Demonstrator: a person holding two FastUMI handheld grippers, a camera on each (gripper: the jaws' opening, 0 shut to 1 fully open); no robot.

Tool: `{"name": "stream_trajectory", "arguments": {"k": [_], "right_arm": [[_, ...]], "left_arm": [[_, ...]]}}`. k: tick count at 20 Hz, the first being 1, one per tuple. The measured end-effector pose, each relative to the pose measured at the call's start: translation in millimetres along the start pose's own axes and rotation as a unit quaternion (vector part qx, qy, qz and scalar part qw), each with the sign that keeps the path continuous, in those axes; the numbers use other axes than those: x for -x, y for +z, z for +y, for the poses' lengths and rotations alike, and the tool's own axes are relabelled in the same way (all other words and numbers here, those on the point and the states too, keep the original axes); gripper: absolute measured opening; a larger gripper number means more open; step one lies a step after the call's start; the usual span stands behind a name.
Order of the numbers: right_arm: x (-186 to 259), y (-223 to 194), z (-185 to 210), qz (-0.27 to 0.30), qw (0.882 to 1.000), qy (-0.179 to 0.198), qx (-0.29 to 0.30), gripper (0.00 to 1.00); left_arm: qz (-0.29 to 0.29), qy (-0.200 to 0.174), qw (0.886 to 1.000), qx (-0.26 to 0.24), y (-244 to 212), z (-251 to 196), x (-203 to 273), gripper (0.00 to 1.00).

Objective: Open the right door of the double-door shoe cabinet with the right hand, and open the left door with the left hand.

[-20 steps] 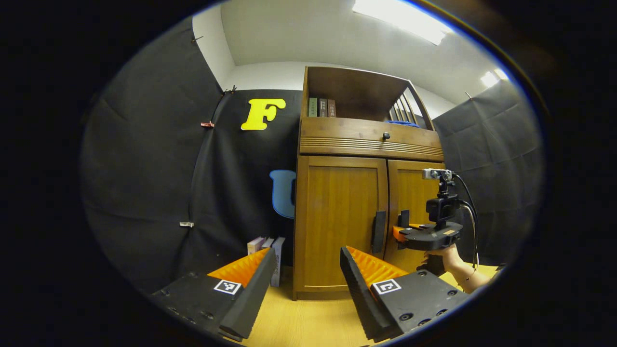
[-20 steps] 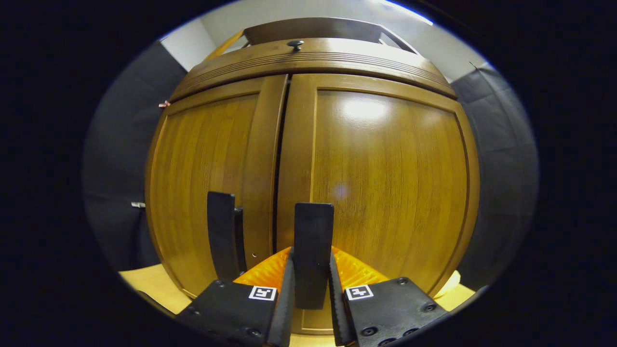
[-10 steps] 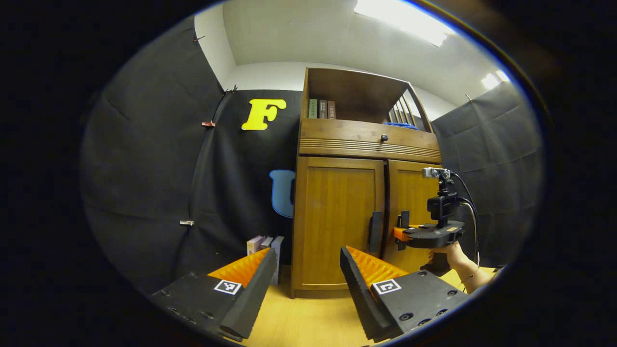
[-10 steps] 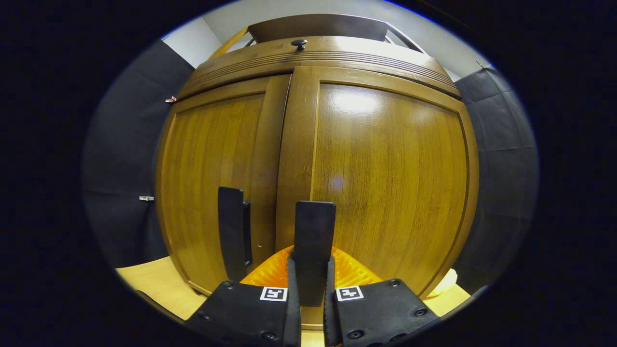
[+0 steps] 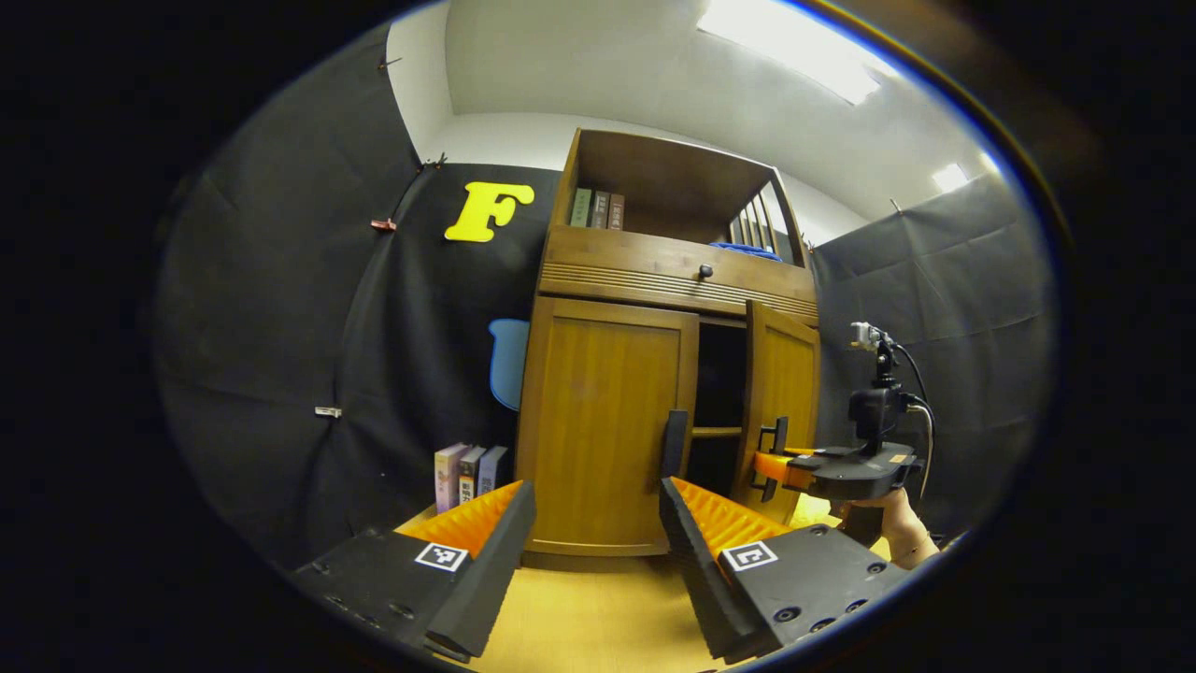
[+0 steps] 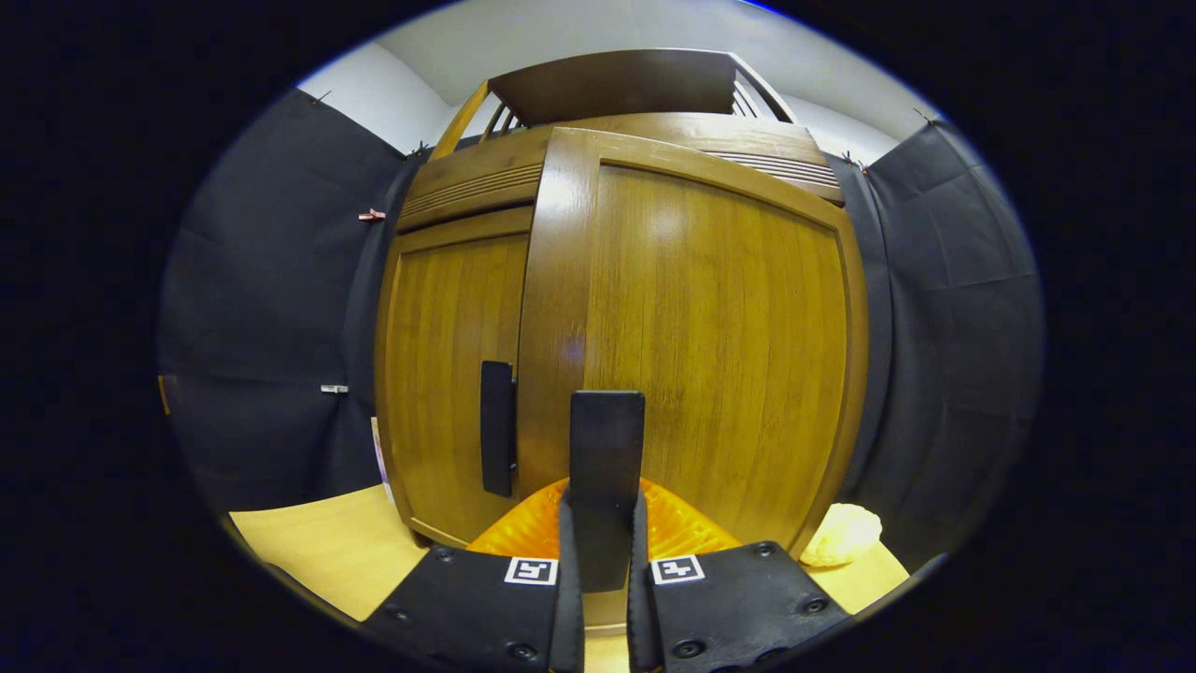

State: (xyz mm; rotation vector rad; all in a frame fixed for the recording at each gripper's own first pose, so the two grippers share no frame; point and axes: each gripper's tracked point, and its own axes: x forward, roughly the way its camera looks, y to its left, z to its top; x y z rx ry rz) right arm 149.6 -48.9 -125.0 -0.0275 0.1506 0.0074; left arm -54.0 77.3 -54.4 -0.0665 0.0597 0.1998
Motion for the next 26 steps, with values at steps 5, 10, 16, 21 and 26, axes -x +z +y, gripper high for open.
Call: {"name": "stream_trajectory", "arguments": {"k": [5, 10, 16, 21, 26], "right_arm": [[20.2, 1.9, -9.4, 0.0, 1.0, 0.003, -0.005, 0.22], [46.2, 4.2, -25.5, 0.0, 1.0, -0.013, -0.005, 0.22], [83.9, 9.0, -55.7, 0.001, 0.999, -0.051, 0.001, 0.21], [107.7, 14.5, -87.8, -0.007, 0.996, -0.094, 0.0, 0.21], [130.6, 18.7, -132.2, -0.013, 0.989, -0.147, 0.019, 0.19]], "left_arm": [[-0.004, -0.021, 1.0, -0.007, 0.4, -16.4, -5.0, 0.83], [0.003, -0.048, 0.999, 0.004, -11.6, -32.2, -9.7, 0.83], [0.029, -0.095, 0.994, 0.034, -32.2, -57.5, -17.8, 0.83], [0.036, -0.112, 0.993, 0.031, -36.3, -66.9, -23.4, 0.83], [0.033, -0.135, 0.989, 0.042, -38.7, -84.1, -30.5, 0.83]]}}
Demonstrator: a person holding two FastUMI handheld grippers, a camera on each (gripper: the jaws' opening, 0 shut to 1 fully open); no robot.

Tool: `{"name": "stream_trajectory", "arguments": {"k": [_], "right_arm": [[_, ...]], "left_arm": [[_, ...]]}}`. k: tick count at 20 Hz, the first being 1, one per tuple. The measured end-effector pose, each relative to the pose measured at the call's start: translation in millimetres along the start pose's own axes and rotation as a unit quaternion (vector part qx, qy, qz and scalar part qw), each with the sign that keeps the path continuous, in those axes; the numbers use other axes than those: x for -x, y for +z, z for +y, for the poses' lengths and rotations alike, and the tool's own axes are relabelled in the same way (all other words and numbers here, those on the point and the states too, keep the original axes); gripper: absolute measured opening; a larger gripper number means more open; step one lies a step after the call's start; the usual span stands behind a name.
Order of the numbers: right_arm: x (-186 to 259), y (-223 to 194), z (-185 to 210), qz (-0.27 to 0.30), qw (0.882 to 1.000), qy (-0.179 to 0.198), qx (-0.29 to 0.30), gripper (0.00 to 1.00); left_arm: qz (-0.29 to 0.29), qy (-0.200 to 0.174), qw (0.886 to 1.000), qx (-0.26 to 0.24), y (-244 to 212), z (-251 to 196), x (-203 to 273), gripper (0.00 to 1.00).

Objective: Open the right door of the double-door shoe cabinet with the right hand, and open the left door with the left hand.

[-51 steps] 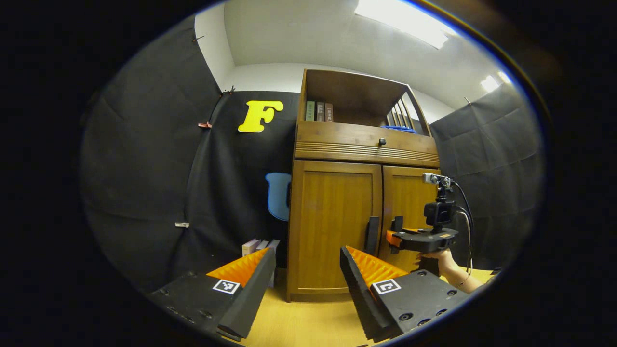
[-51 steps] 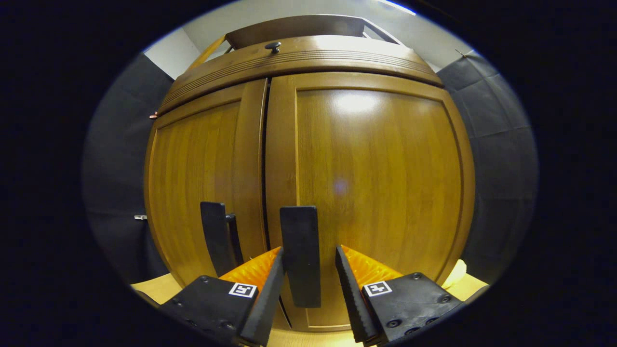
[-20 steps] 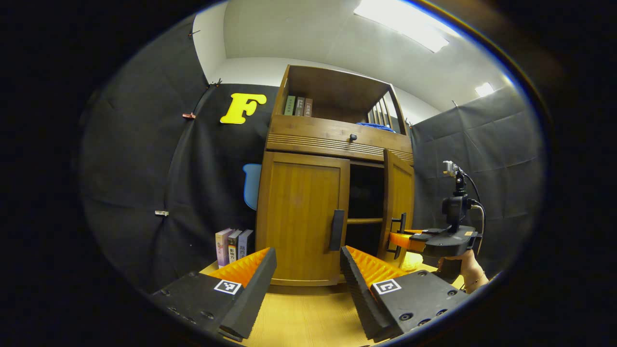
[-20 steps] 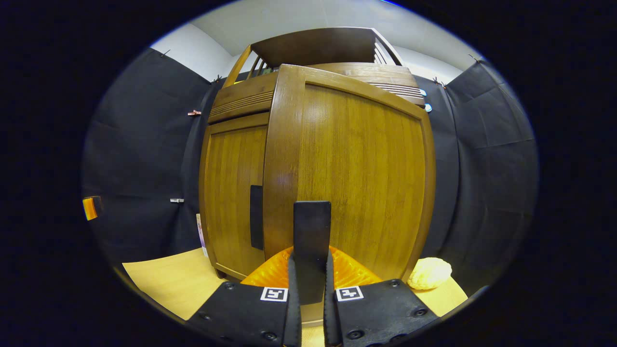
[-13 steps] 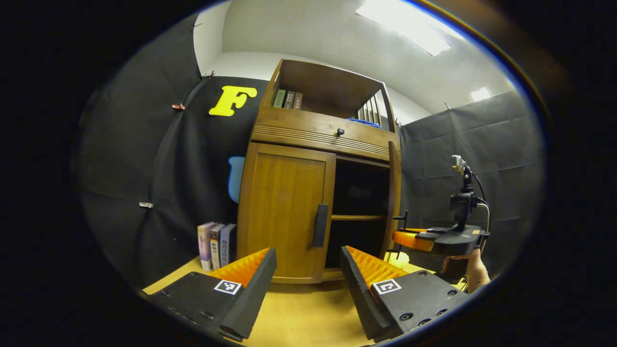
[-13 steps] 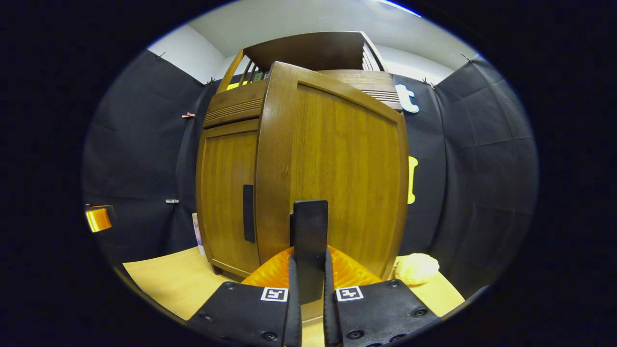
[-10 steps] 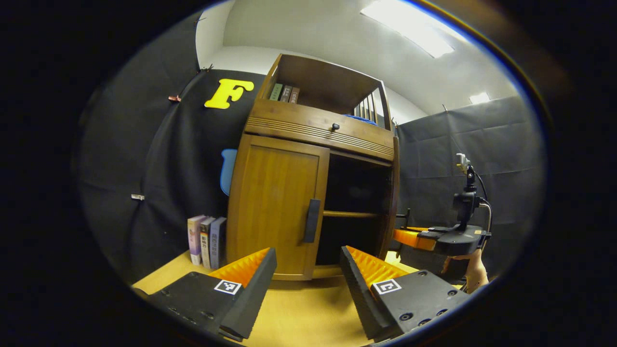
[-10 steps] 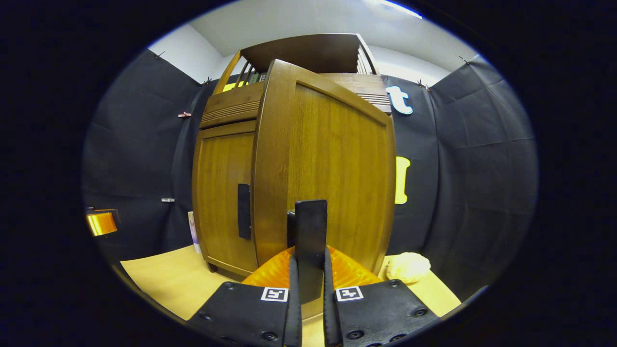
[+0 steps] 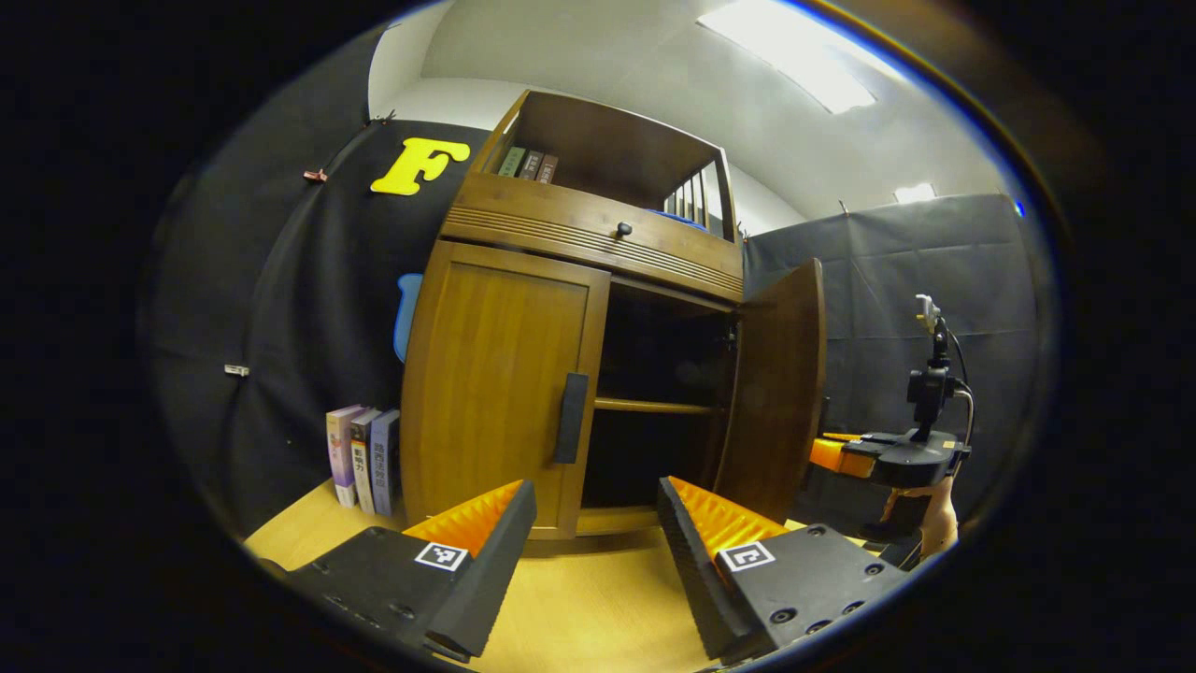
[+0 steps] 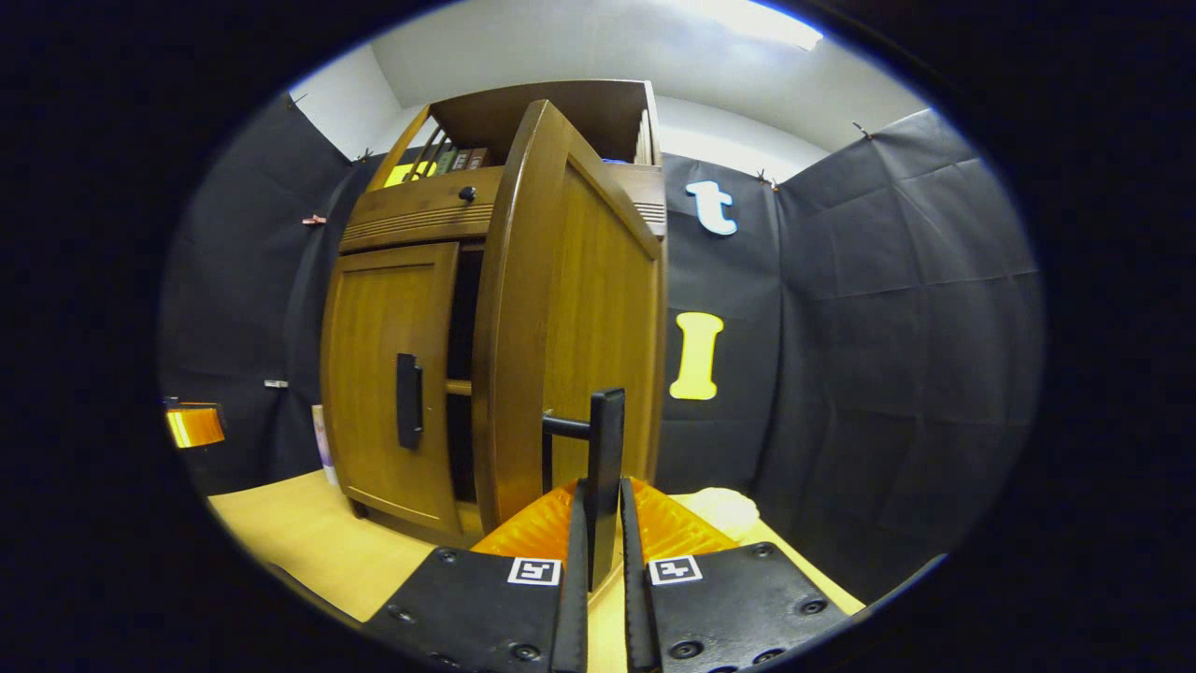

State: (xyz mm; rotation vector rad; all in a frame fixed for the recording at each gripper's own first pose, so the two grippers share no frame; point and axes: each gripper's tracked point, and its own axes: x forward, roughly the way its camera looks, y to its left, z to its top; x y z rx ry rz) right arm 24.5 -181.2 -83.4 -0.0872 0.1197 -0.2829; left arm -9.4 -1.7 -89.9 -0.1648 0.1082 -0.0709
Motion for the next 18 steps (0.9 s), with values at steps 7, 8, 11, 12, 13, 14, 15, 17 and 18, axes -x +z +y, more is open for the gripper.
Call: {"name": "stream_trajectory", "arguments": {"k": [7, 8, 11, 12, 13, 14, 15, 17, 18], "right_arm": [[10.6, -3.0, -53.5, 0.011, 0.999, -0.019, -0.048, 0.14], [13.3, -0.9, -61.4, 0.008, 0.999, -0.025, -0.043, 0.14], [24.3, 4.9, -84.7, -0.004, 0.999, -0.042, -0.024, 0.14], [27.2, 6.6, -93.3, -0.005, 0.999, -0.048, -0.024, 0.14], [30.5, 8.0, -101.6, -0.006, 0.998, -0.054, -0.026, 0.14], [33.3, 9.1, -107.7, -0.007, 0.998, -0.058, -0.027, 0.14], [36.7, 11.3, -107.8, -0.009, 0.998, -0.048, -0.036, 0.15], [45.4, 13.5, -96.3, -0.008, 0.998, -0.017, -0.058, 0.15], [46.5, 11.5, -98.0, -0.01, 0.998, -0.014, -0.055, 0.15]], "left_arm": [[0.002, -0.009, 1.0, 0.001, -5.6, -21.3, -29.5, 0.82], [-0.001, -0.009, 1.0, -0.002, -5.8, -24.4, -36.5, 0.82], [-0.008, 0.0, 1.0, -0.009, -5.6, -26.6, -61.8, 0.82], [-0.012, 0.007, 1.0, -0.013, -5.5, -25.1, -73.0, 0.82], [-0.017, 0.018, 1.0, -0.017, -3.5, -21.5, -84.2, 0.82], [-0.023, 0.031, 0.999, -0.021, -2.2, -16.8, -95.1, 0.82], [-0.028, 0.042, 0.998, -0.023, -0.1, -13.1, -105.4, 0.82], [-0.03, 0.056, 0.998, -0.024, -1.5, -6.9, -125.9, 0.82], [-0.028, 0.06, 0.998, -0.025, -2.5, -5.1, -134.6, 0.82]]}}
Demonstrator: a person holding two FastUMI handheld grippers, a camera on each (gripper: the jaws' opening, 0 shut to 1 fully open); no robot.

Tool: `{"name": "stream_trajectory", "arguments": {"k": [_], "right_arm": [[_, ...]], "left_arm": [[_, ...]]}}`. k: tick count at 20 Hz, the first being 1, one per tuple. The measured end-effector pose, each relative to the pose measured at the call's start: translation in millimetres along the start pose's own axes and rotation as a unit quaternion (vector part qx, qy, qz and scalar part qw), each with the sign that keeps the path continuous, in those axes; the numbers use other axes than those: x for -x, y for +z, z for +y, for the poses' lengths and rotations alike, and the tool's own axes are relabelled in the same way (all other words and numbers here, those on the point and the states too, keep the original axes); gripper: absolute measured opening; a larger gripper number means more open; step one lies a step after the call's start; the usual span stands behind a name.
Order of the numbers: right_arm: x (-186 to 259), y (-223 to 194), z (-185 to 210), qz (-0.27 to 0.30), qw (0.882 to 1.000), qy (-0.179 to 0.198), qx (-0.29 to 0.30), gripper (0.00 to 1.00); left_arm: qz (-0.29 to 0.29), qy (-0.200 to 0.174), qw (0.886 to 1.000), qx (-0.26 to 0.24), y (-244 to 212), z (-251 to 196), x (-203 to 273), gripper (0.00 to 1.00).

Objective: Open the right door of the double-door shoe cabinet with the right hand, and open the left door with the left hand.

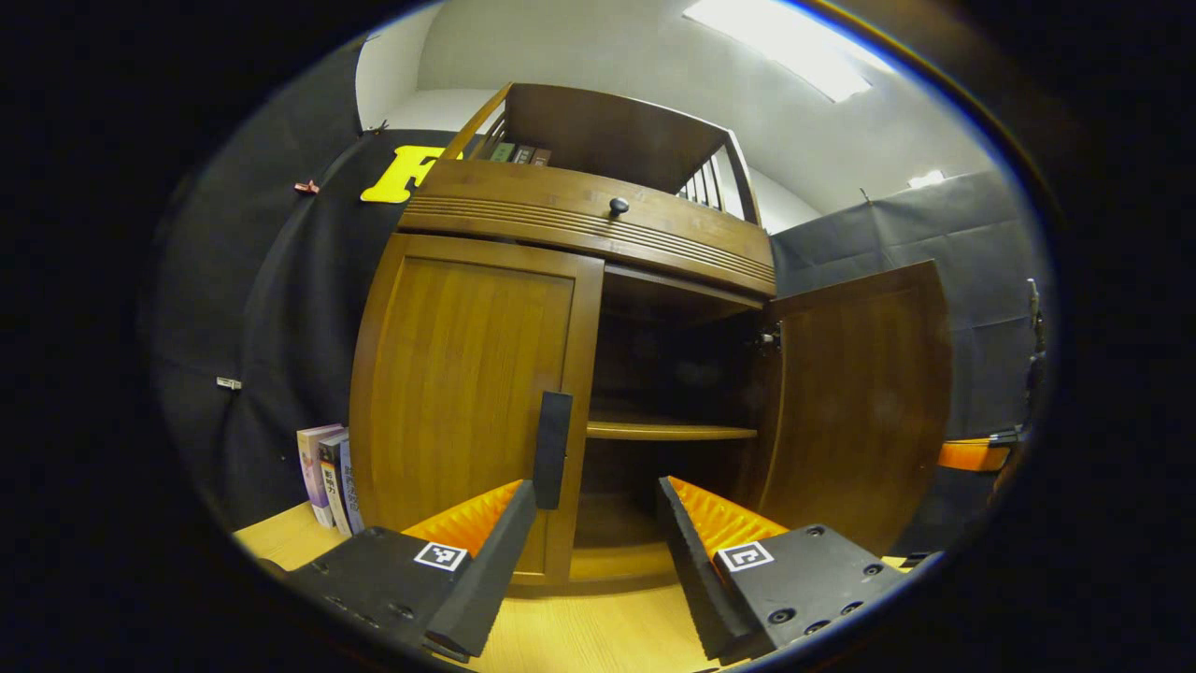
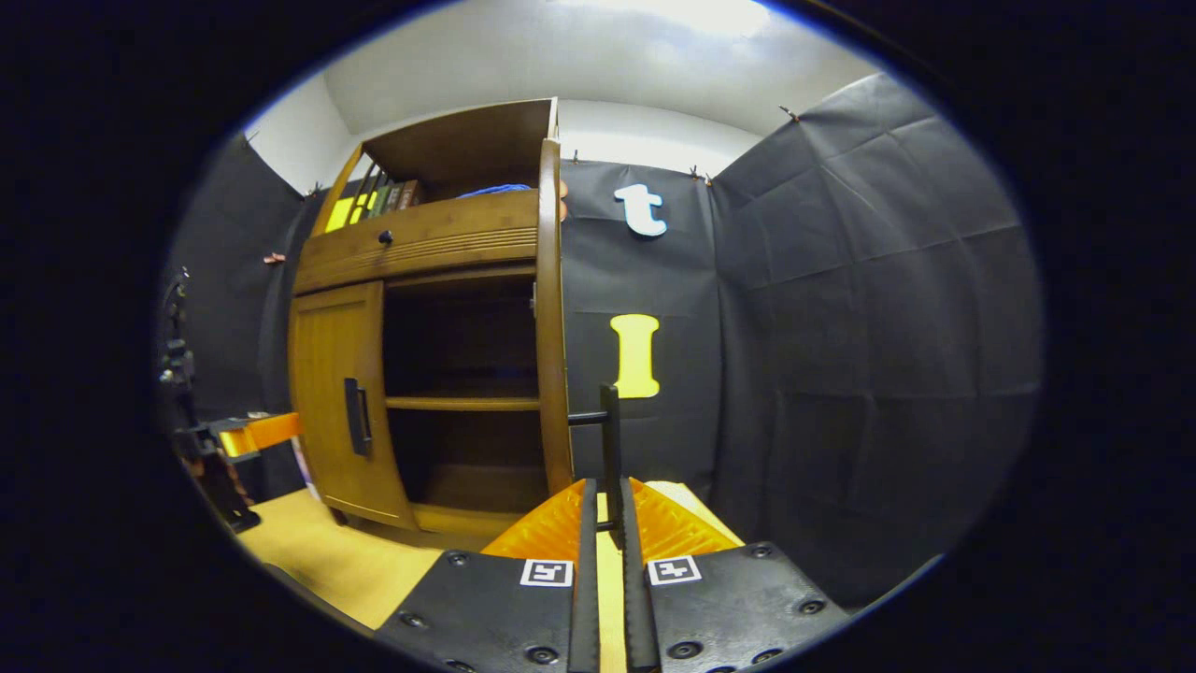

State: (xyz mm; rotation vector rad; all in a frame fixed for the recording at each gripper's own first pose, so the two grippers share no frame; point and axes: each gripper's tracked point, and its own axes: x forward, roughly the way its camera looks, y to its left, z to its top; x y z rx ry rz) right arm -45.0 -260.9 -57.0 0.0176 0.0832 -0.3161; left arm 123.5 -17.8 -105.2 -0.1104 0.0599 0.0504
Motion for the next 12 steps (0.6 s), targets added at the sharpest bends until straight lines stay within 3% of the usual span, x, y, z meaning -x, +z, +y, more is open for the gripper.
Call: {"name": "stream_trajectory", "arguments": {"k": [4, 5, 6, 7, 11, 12], "right_arm": [[17.9, 6.0, -6.2, -0.016, 0.999, -0.003, 0.033, 0.15], [24.0, 8.4, -4.3, -0.018, 0.999, 0.0, 0.034, 0.05], [30.1, 9.8, -3.2, -0.017, 0.999, 0.001, 0.036, 0.15], [35.9, 11.5, -2.8, -0.018, 0.999, 0.005, 0.036, 0.15], [59.3, 25.3, -13.2, -0.024, 0.999, -0.01, 0.036, 0.94], [62.9, 31.5, -14.5, -0.031, 0.999, -0.012, 0.032, 1.0]], "left_arm": [[-0.013, 0.028, 0.999, -0.019, 8.6, 15.4, -28.6, 0.82], [-0.022, 0.034, 0.999, -0.023, 12.9, 18.5, -37.0, 0.82], [-0.03, 0.035, 0.999, -0.028, 15.4, 19.7, -46.9, 0.82], [-0.033, 0.037, 0.998, -0.037, 16.6, 21.3, -55.9, 0.82], [-0.03, 0.056, 0.997, -0.049, 4.8, 30.5, -81.7, 0.78], [-0.027, 0.062, 0.997, -0.044, 0.8, 32.3, -85.9, 0.78]]}}
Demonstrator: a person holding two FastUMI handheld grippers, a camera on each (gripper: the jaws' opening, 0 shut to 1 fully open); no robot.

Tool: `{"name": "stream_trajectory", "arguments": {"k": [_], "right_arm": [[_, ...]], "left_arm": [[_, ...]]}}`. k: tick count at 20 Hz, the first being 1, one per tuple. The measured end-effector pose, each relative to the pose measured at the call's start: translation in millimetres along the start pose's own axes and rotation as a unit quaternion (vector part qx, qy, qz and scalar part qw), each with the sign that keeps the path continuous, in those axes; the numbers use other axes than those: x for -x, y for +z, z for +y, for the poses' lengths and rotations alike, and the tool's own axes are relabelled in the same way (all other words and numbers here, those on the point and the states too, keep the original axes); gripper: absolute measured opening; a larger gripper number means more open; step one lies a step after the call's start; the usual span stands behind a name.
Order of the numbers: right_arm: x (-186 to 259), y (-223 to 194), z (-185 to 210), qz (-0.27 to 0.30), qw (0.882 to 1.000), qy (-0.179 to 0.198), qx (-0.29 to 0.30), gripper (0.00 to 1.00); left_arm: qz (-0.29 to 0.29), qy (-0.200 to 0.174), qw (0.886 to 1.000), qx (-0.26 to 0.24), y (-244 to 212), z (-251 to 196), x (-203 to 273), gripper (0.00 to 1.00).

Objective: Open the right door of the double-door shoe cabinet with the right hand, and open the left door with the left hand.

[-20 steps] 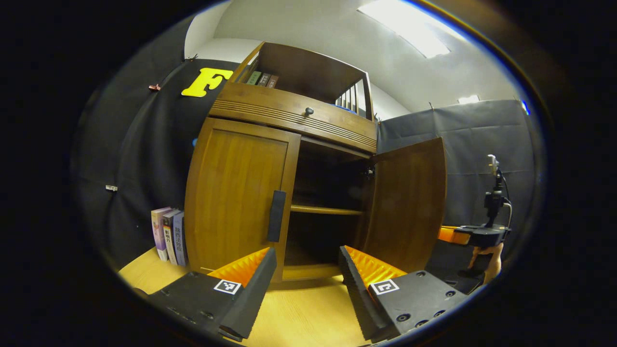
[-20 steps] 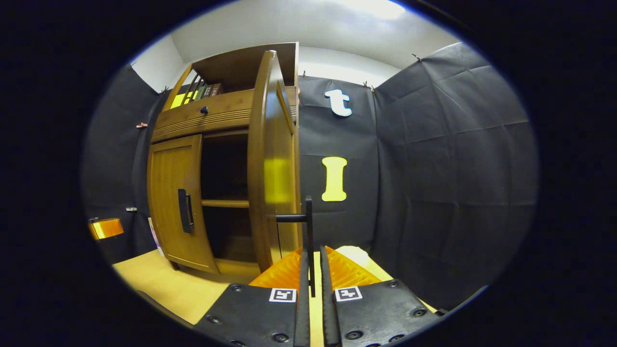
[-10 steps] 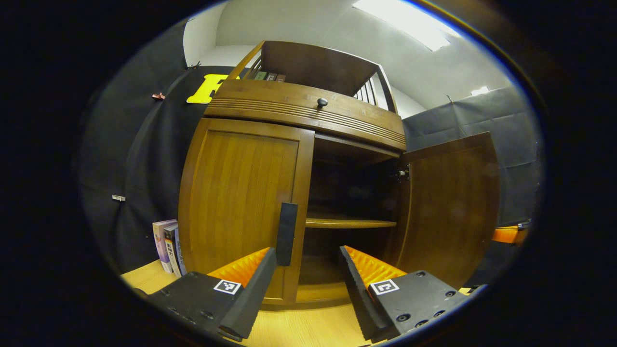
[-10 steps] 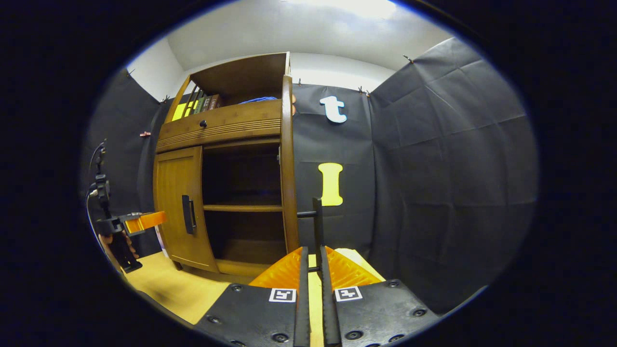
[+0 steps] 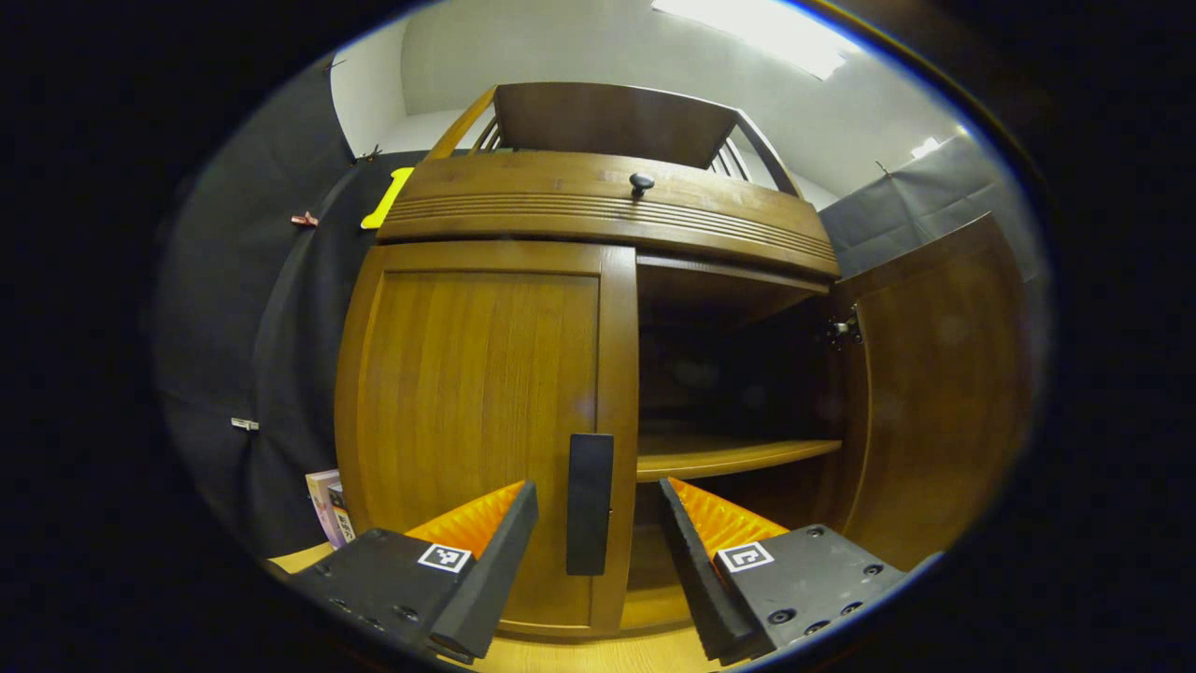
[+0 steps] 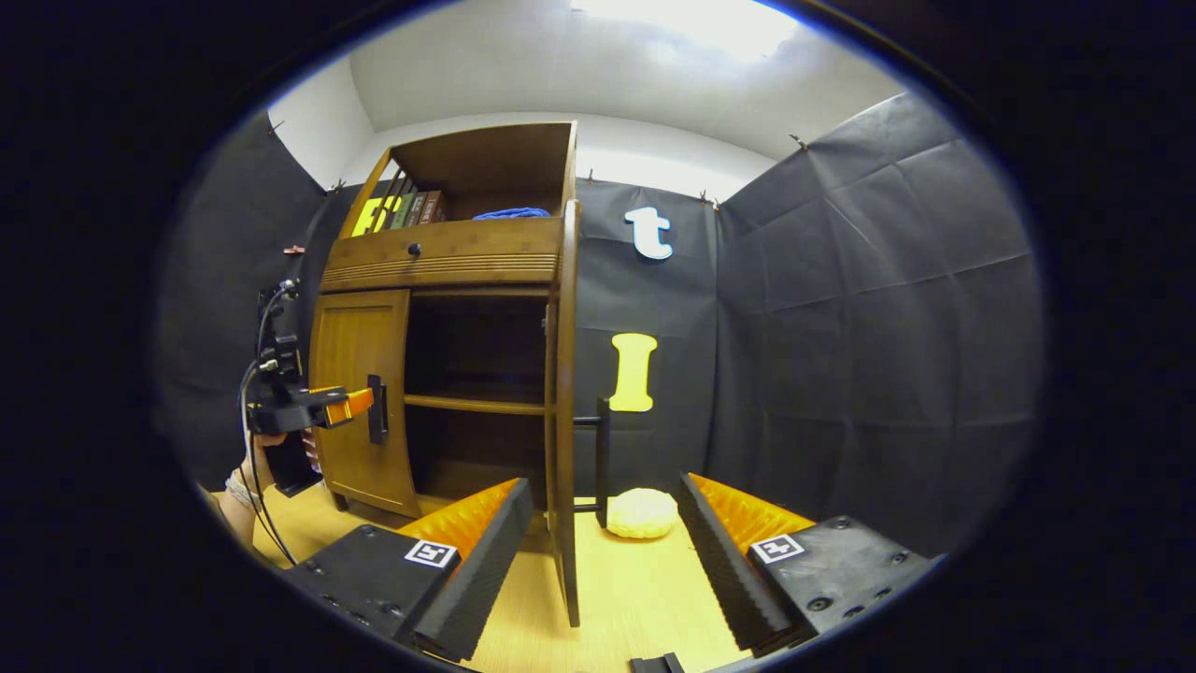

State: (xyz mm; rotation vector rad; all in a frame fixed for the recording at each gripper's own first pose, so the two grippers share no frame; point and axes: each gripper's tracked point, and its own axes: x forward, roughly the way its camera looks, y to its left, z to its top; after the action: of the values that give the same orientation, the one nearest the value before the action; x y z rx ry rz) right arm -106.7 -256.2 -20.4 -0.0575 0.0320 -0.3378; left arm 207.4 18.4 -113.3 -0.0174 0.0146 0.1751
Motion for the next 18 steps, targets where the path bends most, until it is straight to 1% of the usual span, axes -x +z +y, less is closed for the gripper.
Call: {"name": "stream_trajectory", "arguments": {"k": [2, 3, 4, 5, 6, 7, 8, 10, 11, 13, 14, 15, 18], "right_arm": [[12.2, 13.0, -7.4, -0.016, 1.0, -0.005, -0.01, 0.94], [16.9, 17.1, -12.2, -0.024, 1.0, -0.01, -0.011, 0.96], [20.6, 19.0, -17.3, -0.031, 0.999, -0.017, -0.009, 0.96], [23.0, 21.7, -20.8, -0.038, 0.999, -0.025, -0.004, 0.96], [24.4, 23.1, -24.6, -0.043, 0.999, -0.034, 0.005, 0.99], [24.3, 21.9, -29.5, -0.044, 0.998, -0.043, 0.012, 0.96], [23.8, 18.5, -33.9, -0.041, 0.998, -0.05, 0.017, 0.96], [22.1, 14.1, -35.6, -0.029, 0.998, -0.054, 0.015, 0.96], [21.0, 12.1, -36.6, -0.025, 0.998, -0.056, 0.014, 0.97], [20.5, 10.7, -39.6, -0.022, 0.998, -0.062, 0.016, 0.96], [20.9, 11.5, -39.4, -0.024, 0.998, -0.062, 0.018, 0.96], [20.6, 12.0, -36.4, -0.025, 0.998, -0.058, 0.019, 0.94], [22.9, 11.1, -28.8, -0.022, 0.998, -0.047, 0.019, 0.96]], "left_arm": [[0.004, 0.013, 1.0, -0.003, -11.3, 5.7, -26.1, 0.8], [0.008, 0.016, 1.0, -0.005, -17.1, 7.5, -34.6, 0.8], [0.011, 0.017, 1.0, -0.006, -22.3, 6.7, -40.1, 0.77], [0.013, 0.018, 1.0, -0.004, -25.9, 5.8, -44.8, 0.79], [0.014, 0.02, 1.0, -0.002, -29.6, 6.6, -49.1, 0.78], [0.012, 0.026, 1.0, 0.001, -31.1, 8.4, -52.5, 0.75], [0.01, 0.027, 1.0, 0.004, -31.8, 9.1, -55.4, 0.71], [0.011, 0.011, 1.0, 0.003, -33.8, 3.2, -60.5, 0.62], [0.013, 0.014, 1.0, -0.003, -35.1, 4.4, -62.1, 0.56], [0.017, 0.019, 1.0, -0.017, -38.9, 7.4, -62.2, 0.37], [0.015, 0.017, 1.0, -0.021, -37.6, 6.8, -62.8, 0.37], [0.019, 0.013, 1.0, -0.019, -37.8, 7.4, -62.4, 0.35], [0.025, -0.002, 1.0, -0.007, -38.7, 7.5, -61.9, 0.31]]}}
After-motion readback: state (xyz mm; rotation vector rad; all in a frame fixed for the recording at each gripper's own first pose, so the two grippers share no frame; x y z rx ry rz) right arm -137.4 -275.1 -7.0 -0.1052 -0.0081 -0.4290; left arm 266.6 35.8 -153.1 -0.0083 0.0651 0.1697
